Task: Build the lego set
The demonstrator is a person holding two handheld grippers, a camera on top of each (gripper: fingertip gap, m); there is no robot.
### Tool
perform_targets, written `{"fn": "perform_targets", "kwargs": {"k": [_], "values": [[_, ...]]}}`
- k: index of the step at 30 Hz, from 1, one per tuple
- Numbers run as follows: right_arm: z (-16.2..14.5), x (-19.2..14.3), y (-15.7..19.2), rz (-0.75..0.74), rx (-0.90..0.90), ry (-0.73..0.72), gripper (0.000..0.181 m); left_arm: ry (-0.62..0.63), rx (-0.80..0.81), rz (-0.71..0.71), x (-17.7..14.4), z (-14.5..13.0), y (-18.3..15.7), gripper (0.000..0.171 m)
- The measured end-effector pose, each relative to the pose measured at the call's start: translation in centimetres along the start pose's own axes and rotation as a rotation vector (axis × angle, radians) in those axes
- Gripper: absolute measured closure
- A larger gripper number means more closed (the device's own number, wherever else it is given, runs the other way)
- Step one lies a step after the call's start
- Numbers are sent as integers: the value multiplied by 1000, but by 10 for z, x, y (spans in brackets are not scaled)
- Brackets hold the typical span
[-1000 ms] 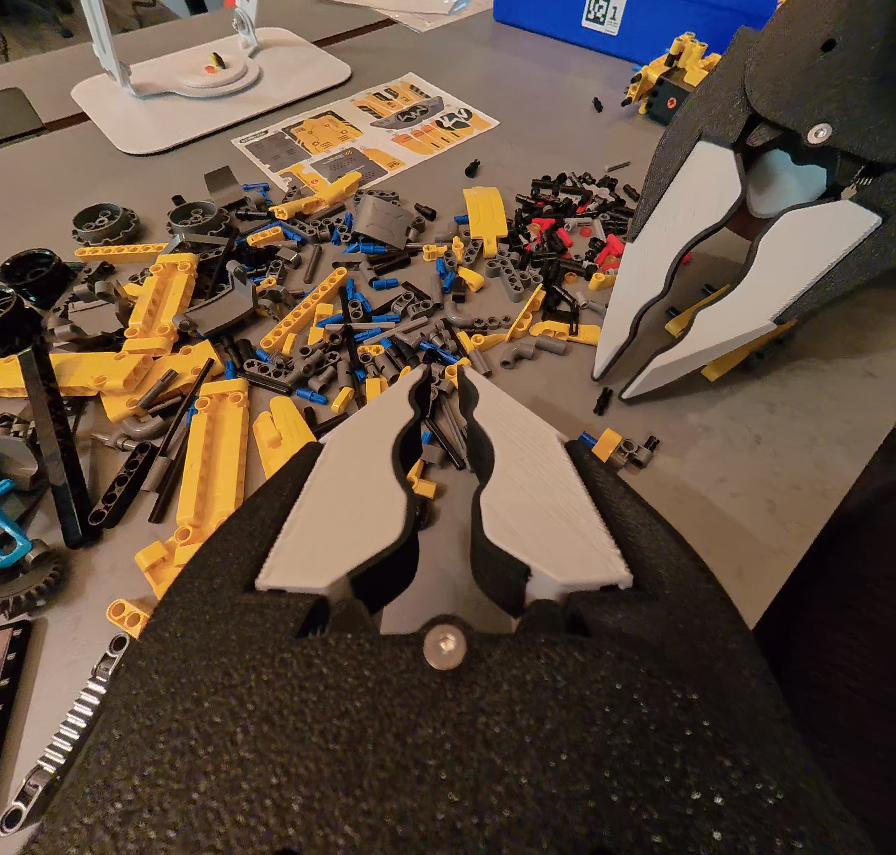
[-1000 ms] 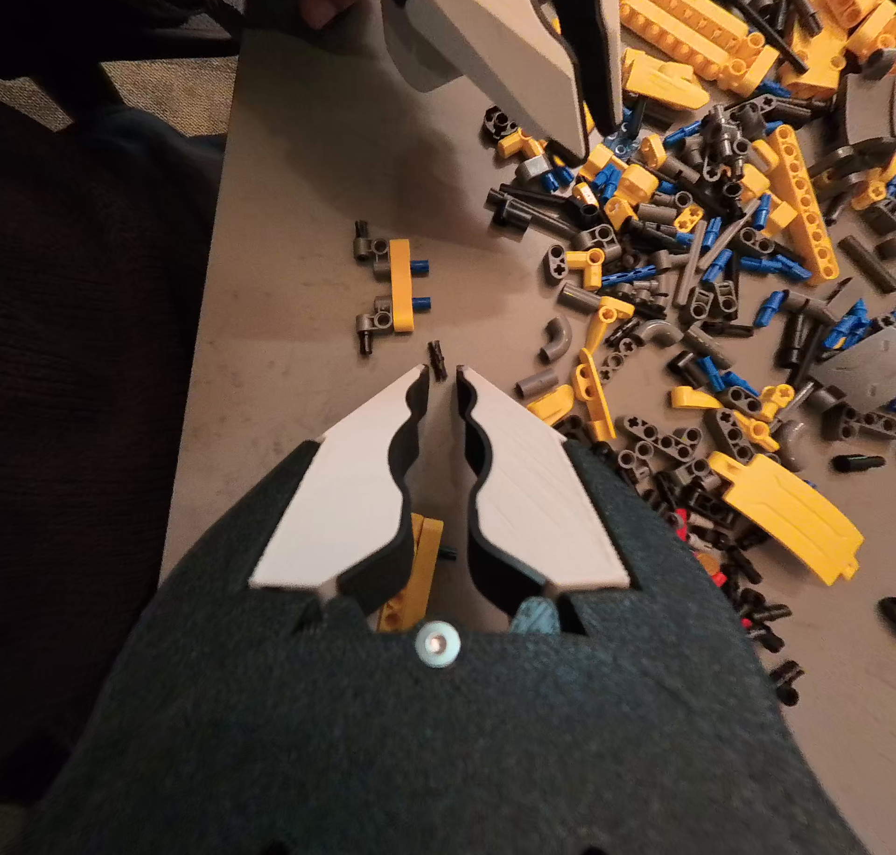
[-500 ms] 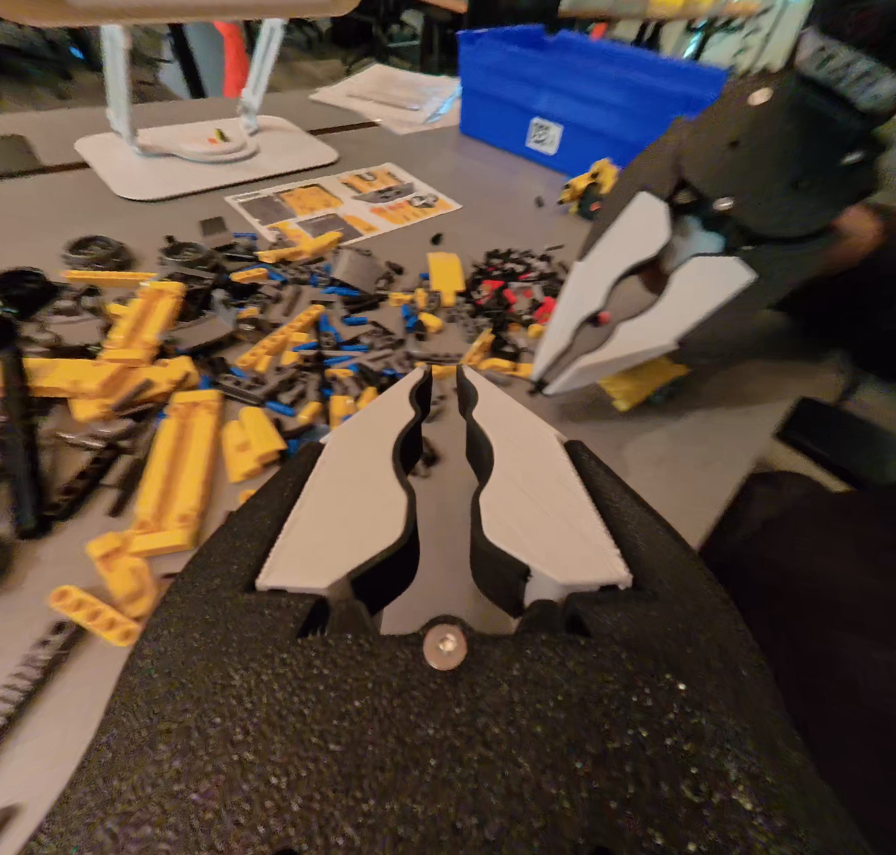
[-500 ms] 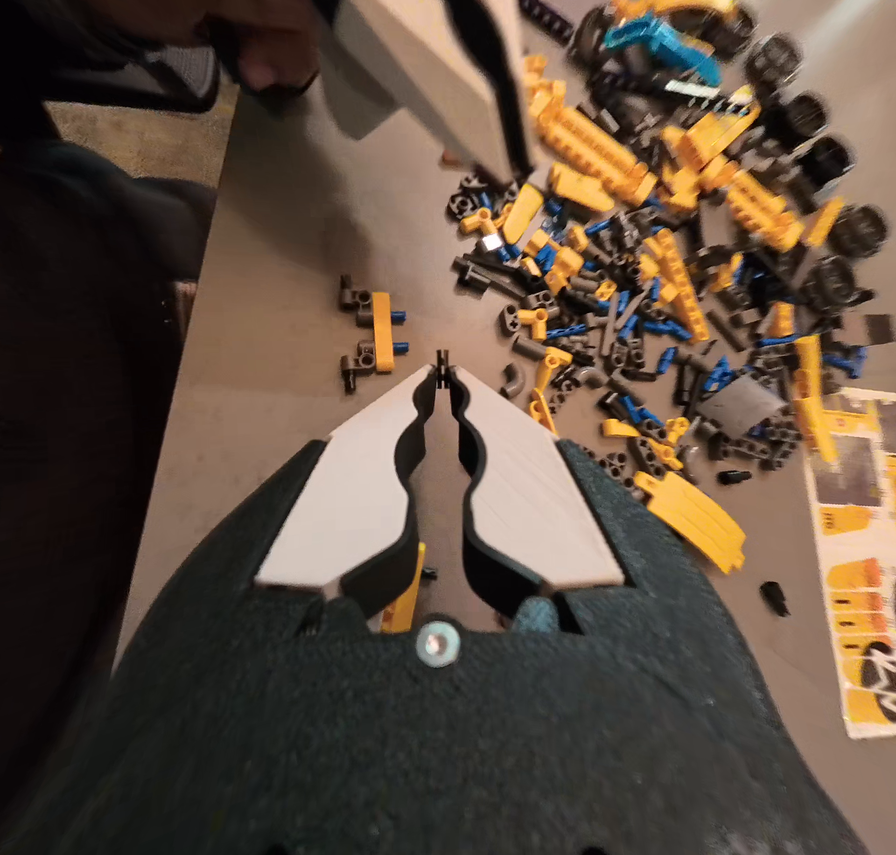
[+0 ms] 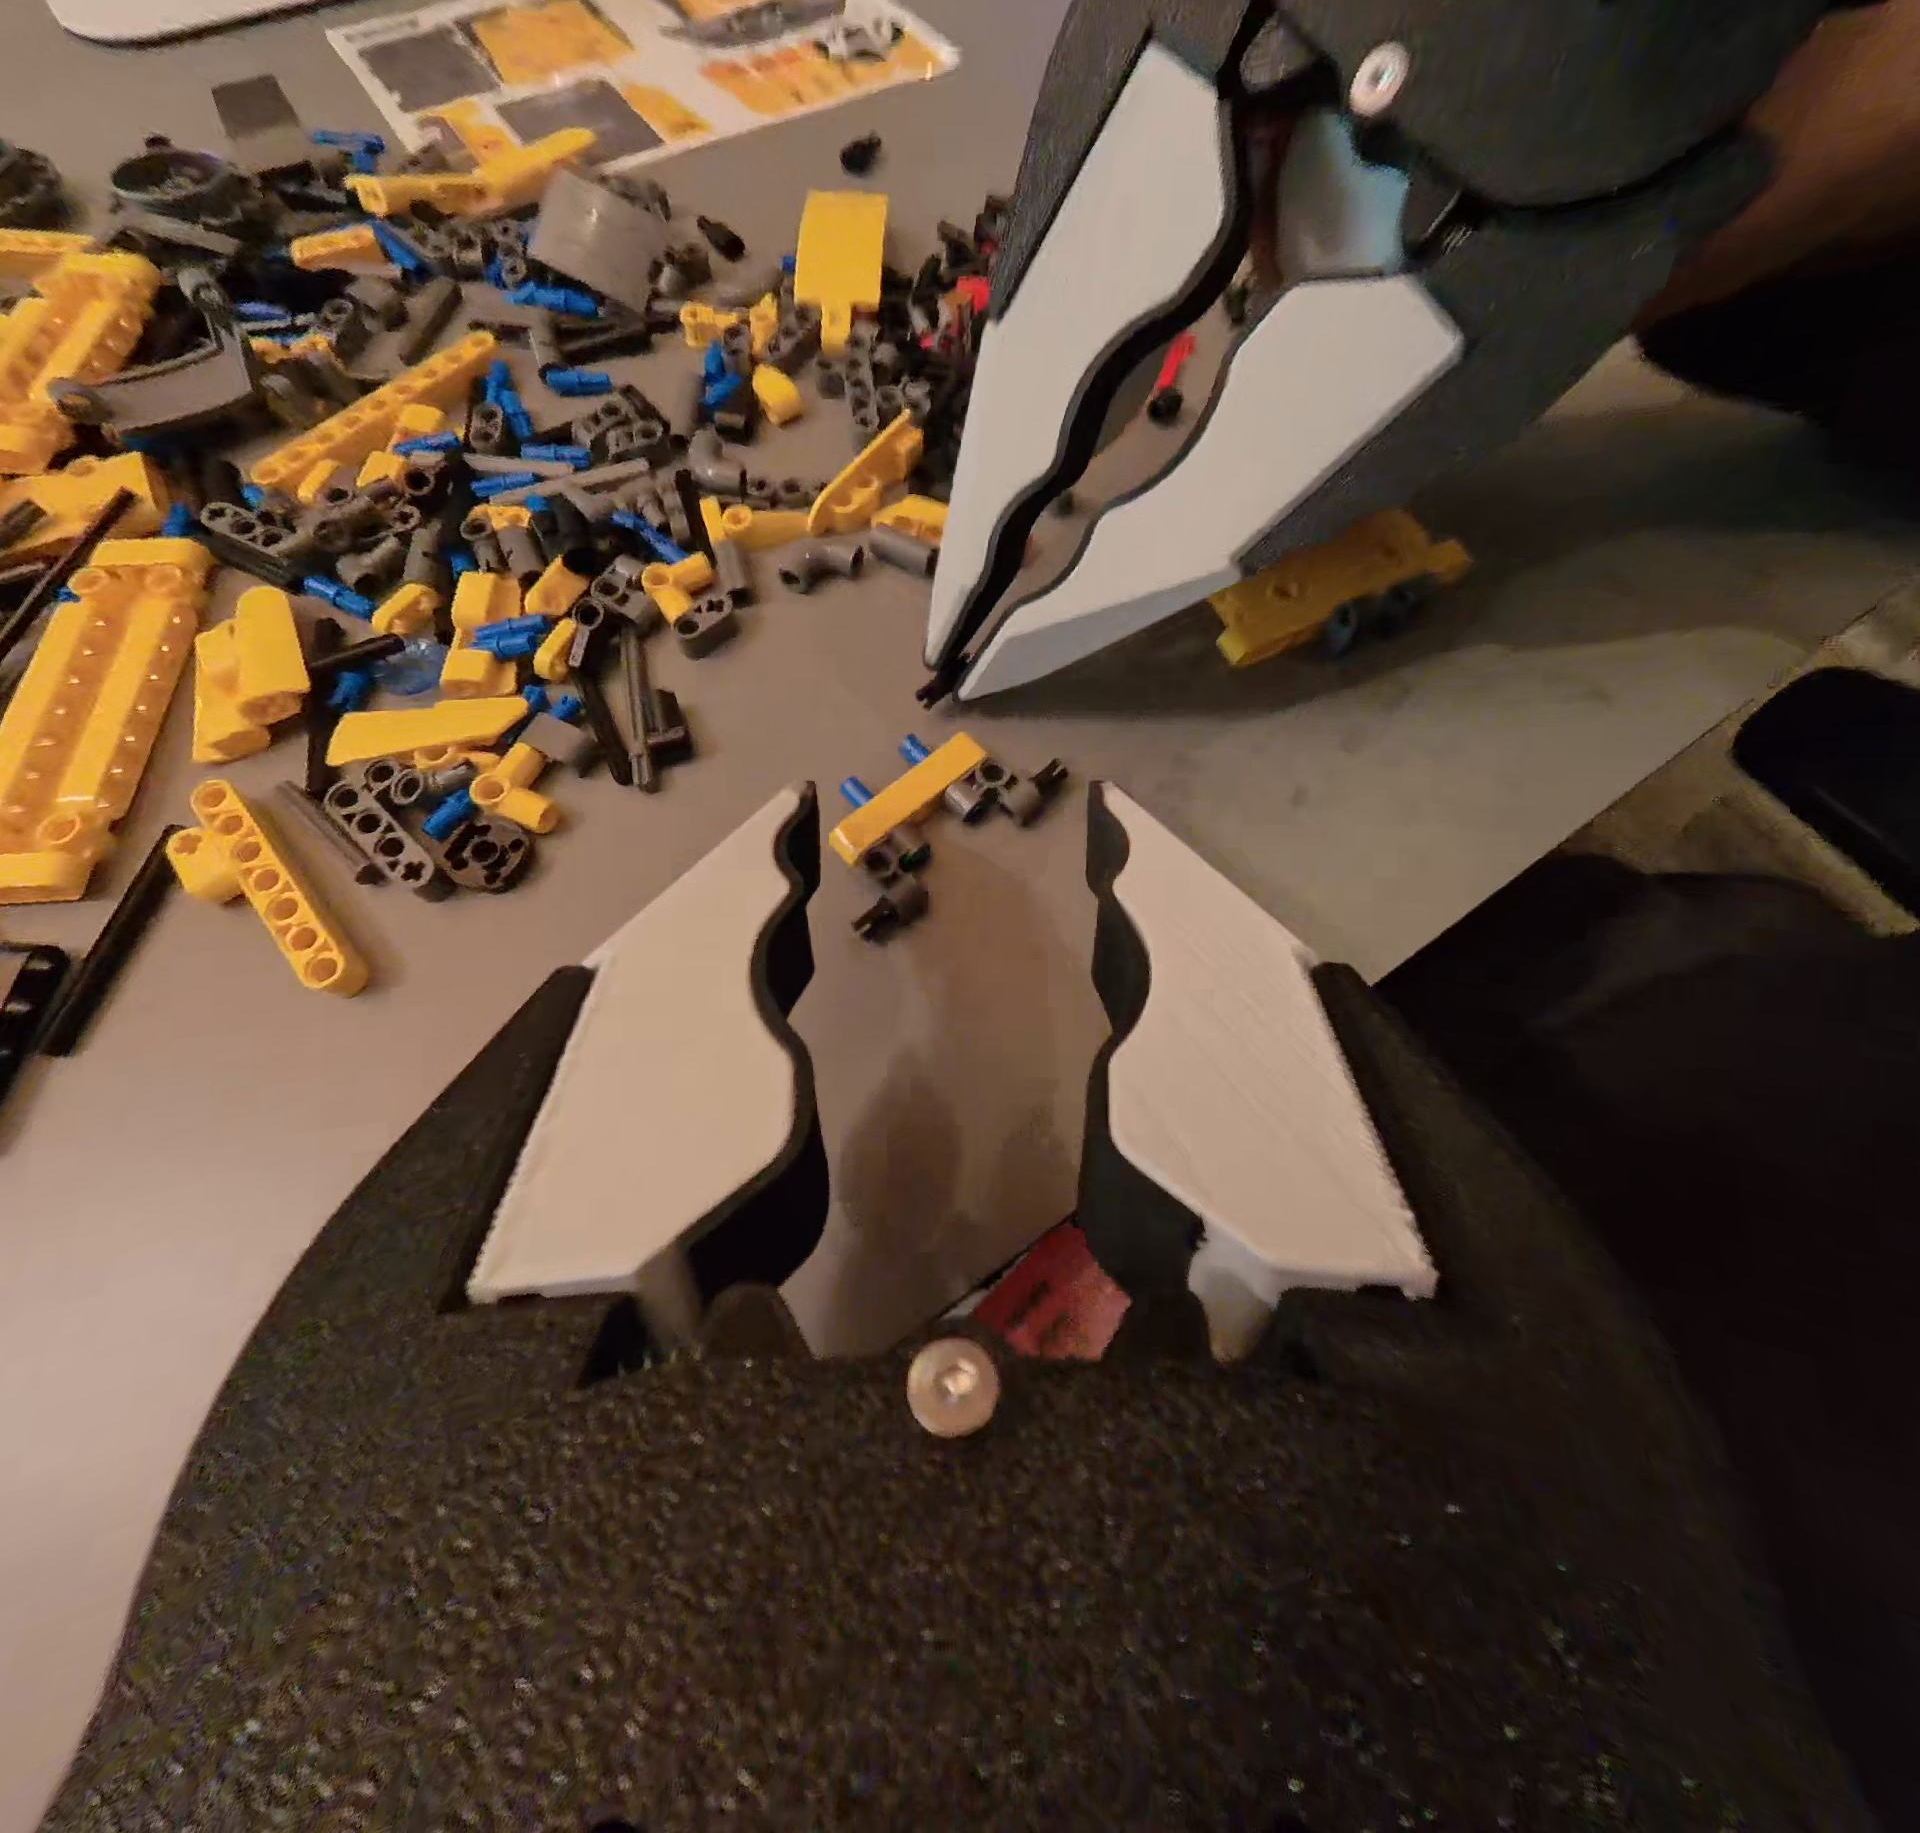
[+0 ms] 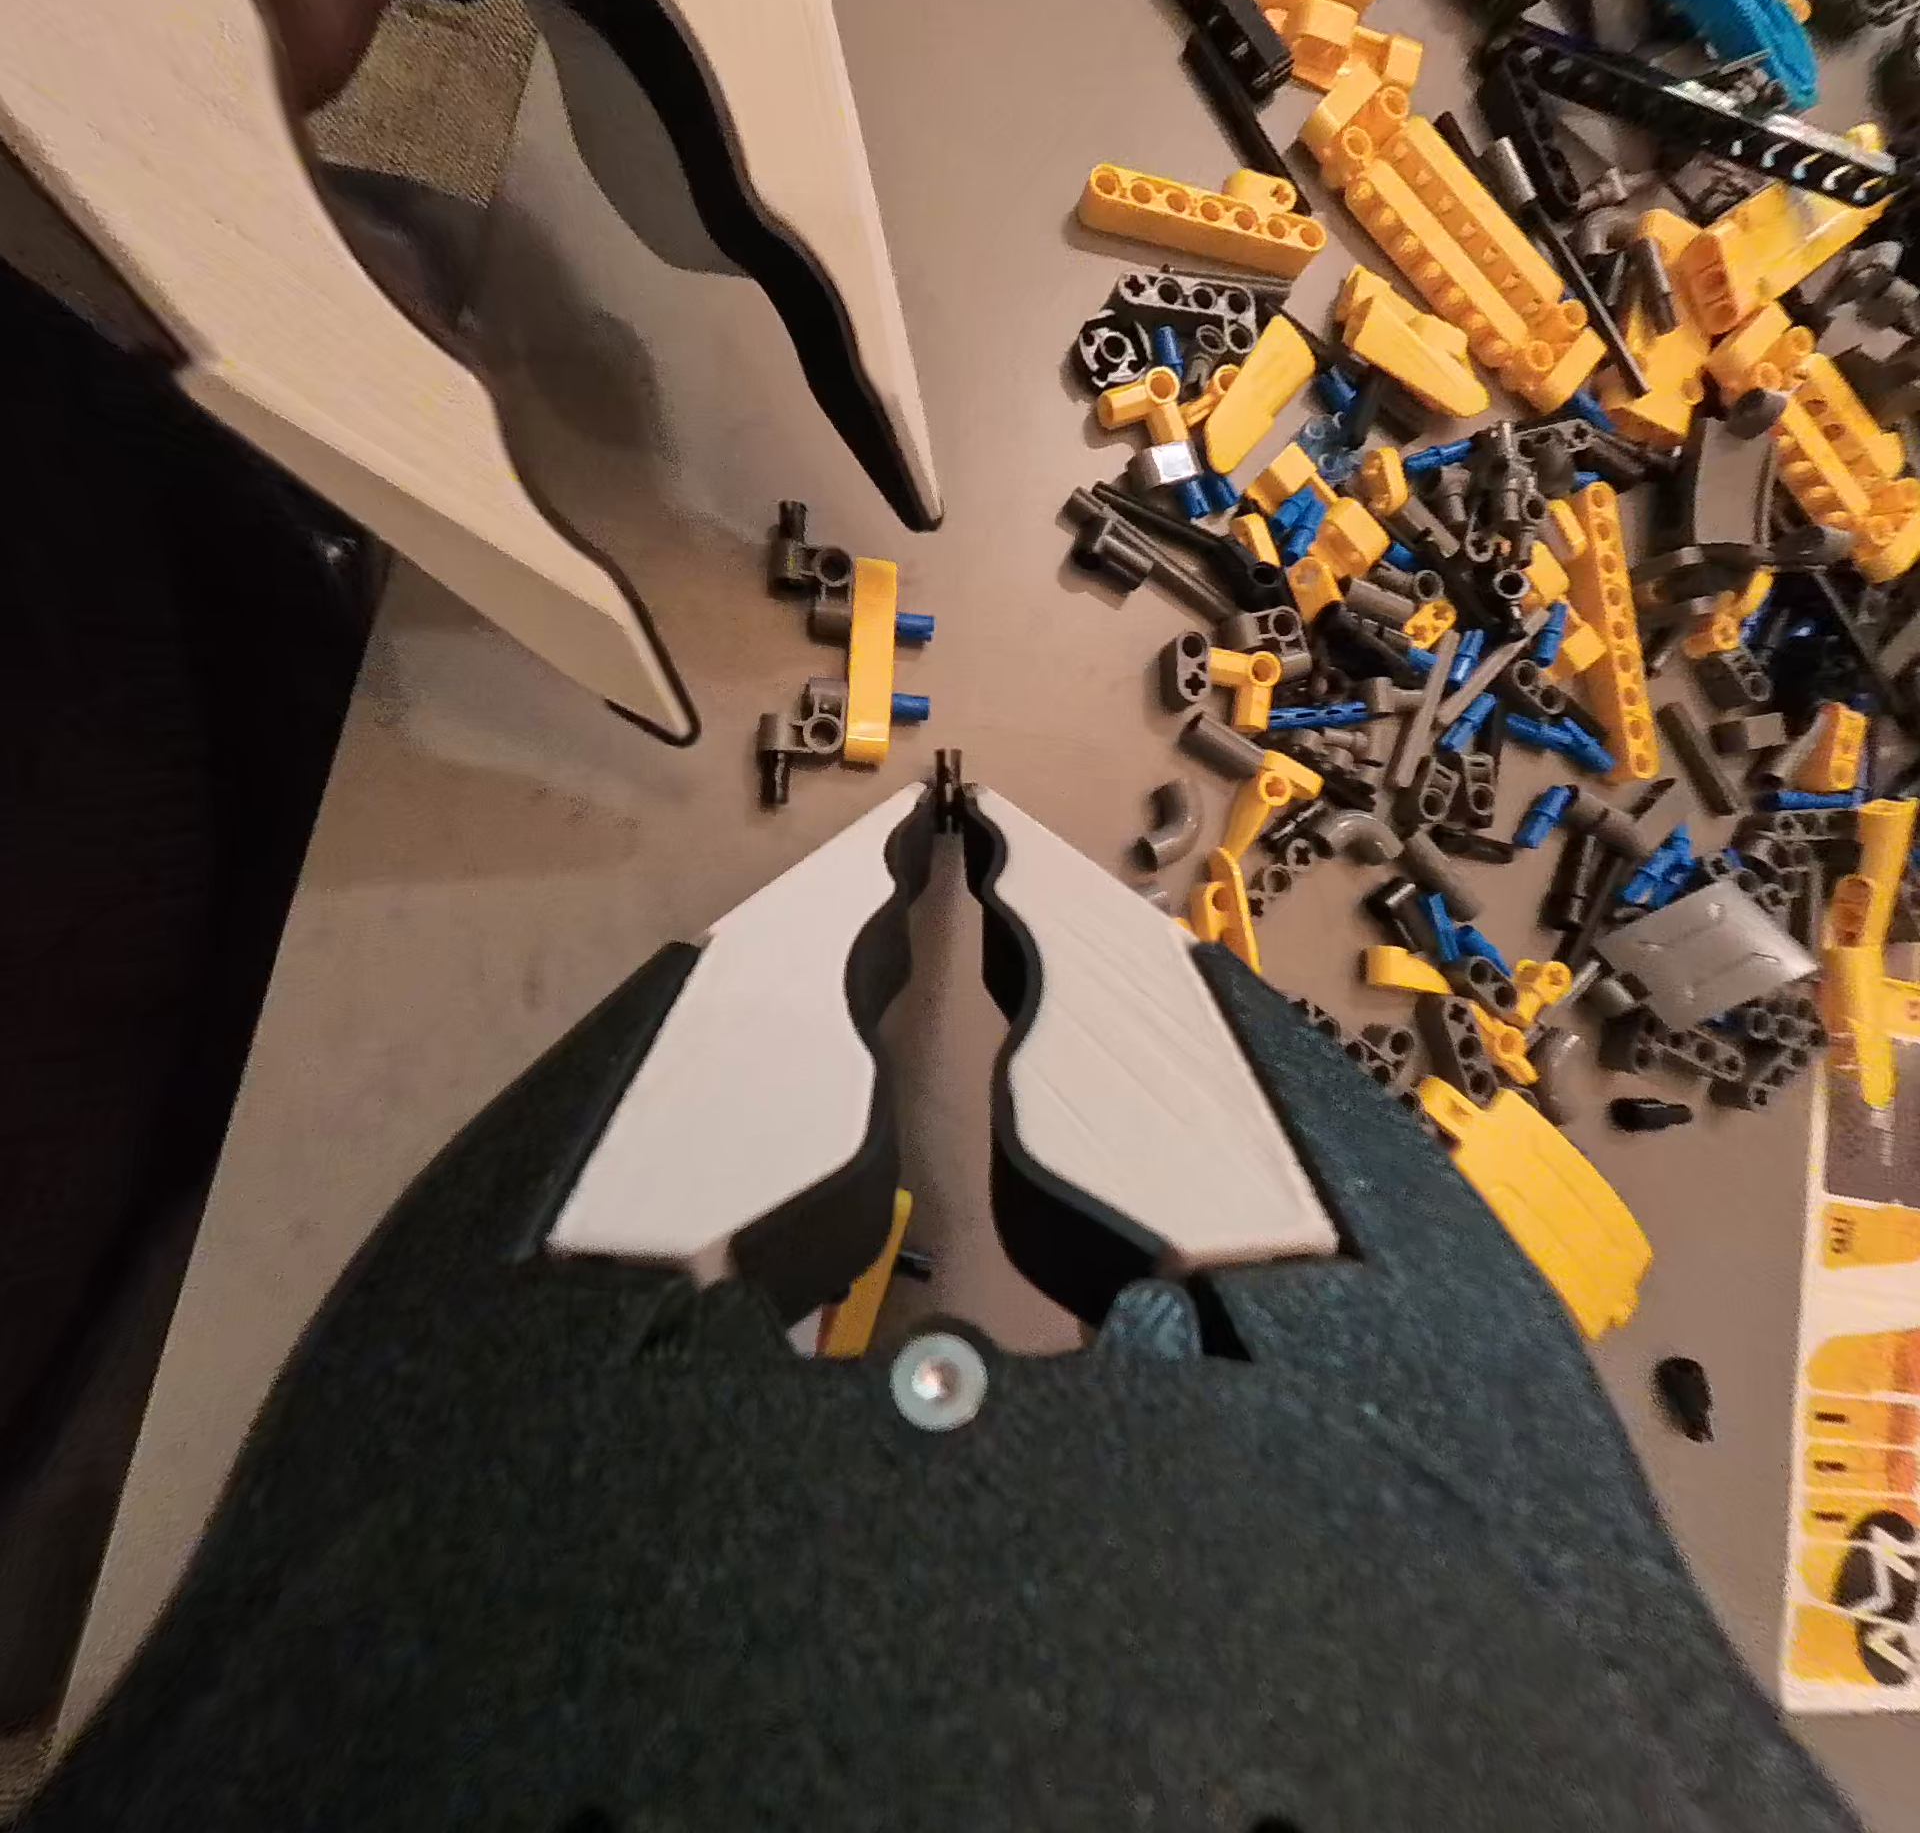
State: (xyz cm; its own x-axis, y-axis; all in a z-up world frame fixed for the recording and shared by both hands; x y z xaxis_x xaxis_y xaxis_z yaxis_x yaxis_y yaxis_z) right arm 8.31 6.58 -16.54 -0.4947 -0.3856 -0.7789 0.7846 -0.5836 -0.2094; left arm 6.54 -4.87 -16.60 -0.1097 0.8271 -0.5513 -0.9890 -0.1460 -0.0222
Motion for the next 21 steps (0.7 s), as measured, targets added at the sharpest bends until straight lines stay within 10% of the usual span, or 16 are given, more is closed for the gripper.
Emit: {"fn": "perform_targets", "kwargs": {"k": [21], "values": [[5,1,18,164,54,-61,176,-70,-43,15,-10,-8,29,122]]}}
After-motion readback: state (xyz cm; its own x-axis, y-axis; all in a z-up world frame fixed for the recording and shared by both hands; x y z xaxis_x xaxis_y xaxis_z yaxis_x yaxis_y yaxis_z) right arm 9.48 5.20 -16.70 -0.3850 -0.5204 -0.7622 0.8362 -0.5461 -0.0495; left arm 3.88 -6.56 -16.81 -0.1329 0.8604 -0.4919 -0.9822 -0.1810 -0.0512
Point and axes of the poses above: each gripper's, where its closed fingertips meet, x out along the fingers, z out of its top, y = z × x across the jaws, the point moved 7 cm from there along -x, back along the fingers, and after that the axes turned 1 degree about z, right-handed, at the moved point
